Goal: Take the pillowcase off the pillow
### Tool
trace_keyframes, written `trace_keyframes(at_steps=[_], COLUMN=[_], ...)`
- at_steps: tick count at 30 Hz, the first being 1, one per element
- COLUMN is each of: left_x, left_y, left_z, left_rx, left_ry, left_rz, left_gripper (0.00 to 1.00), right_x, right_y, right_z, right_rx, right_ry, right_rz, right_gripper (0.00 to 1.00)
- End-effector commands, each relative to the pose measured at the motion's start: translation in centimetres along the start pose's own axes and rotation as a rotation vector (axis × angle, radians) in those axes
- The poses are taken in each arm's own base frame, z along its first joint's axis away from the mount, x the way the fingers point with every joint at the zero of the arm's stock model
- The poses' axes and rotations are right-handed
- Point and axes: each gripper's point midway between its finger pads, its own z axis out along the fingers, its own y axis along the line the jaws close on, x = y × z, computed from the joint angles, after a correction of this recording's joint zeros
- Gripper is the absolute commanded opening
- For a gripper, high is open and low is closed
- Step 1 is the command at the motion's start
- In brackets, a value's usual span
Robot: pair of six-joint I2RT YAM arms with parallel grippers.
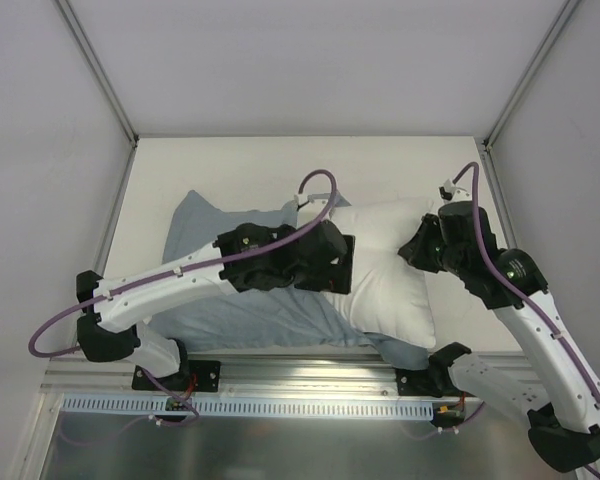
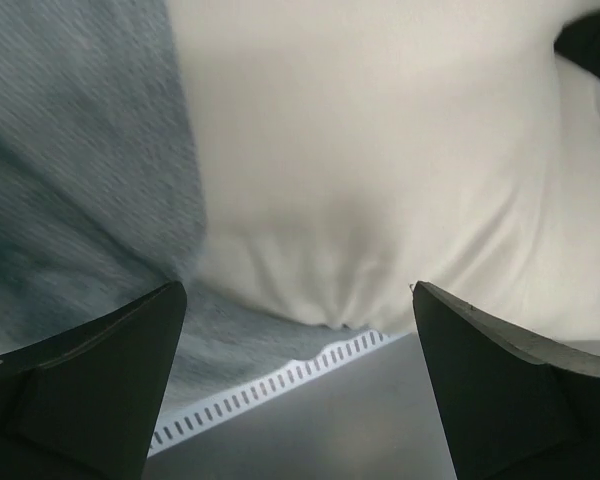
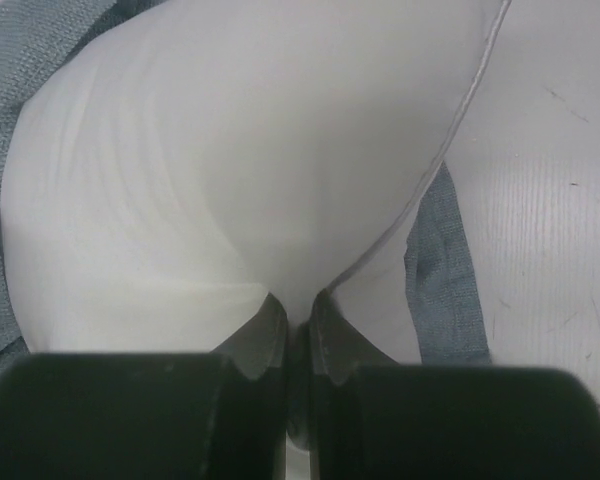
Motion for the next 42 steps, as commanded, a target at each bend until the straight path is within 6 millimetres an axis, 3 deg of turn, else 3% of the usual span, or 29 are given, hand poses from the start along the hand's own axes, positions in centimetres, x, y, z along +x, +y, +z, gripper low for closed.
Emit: trace_keyframes(at_steps=[1,4,11,18,22,24,29,32,35,37,39,42], left_x=[1.5,3.3,5.3,8.2,10.0,10.8,12.1,12.6,13.0,13.0,12.9,12.5], left_y=[-0.1,0.3,1.7,4.5,5.8,6.5,7.4,8.1,8.8,9.0,9.5,11.0], left_z=[0.2,1.4,3.8,4.7,4.5,4.5,4.2,4.0,3.8,3.7,3.7,2.9], left_rx=[-0.091,-0.137,-0.24,-0.31,-0.326,-0.342,-0.347,-0.35,-0.354,-0.354,-0.36,-0.384], left_ry=[-0.106,-0.106,-0.071,-0.014,0.015,0.029,0.048,0.056,0.062,0.057,0.045,0.015], left_rz=[-0.136,-0.158,-0.131,-0.136,-0.12,-0.1,-0.087,-0.083,-0.076,-0.074,-0.07,-0.08], left_gripper=[0.97,0.97,0.94,0.66,0.63,0.61,0.43,0.45,0.57,0.36,0.04,0.0], right_x=[-4.7,-5.2,-5.7,-7.3,-9.9,-10.6,-13.2,-13.8,-13.3,-12.9,-12.0,-11.6], right_y=[3.3,3.7,3.4,1.8,-0.6,-0.2,-1.0,-1.6,-2.0,-2.2,-2.8,-3.1], right_z=[-1.2,-1.0,-0.8,-0.4,0.5,0.6,0.9,1.3,2.2,2.6,3.0,2.4], right_rx=[-0.119,-0.124,-0.113,-0.07,0.001,-0.035,-0.046,-0.044,-0.047,-0.047,-0.027,-0.032], right_ry=[-0.147,-0.143,-0.145,-0.165,-0.189,-0.18,-0.209,-0.209,-0.18,-0.177,-0.16,-0.169], right_rz=[0.044,0.038,0.04,0.074,0.149,0.189,0.277,0.31,0.321,0.322,0.323,0.326], right_gripper=[0.01,0.01,0.01,0.01,0.01,0.01,0.01,0.01,0.01,0.01,0.01,0.01])
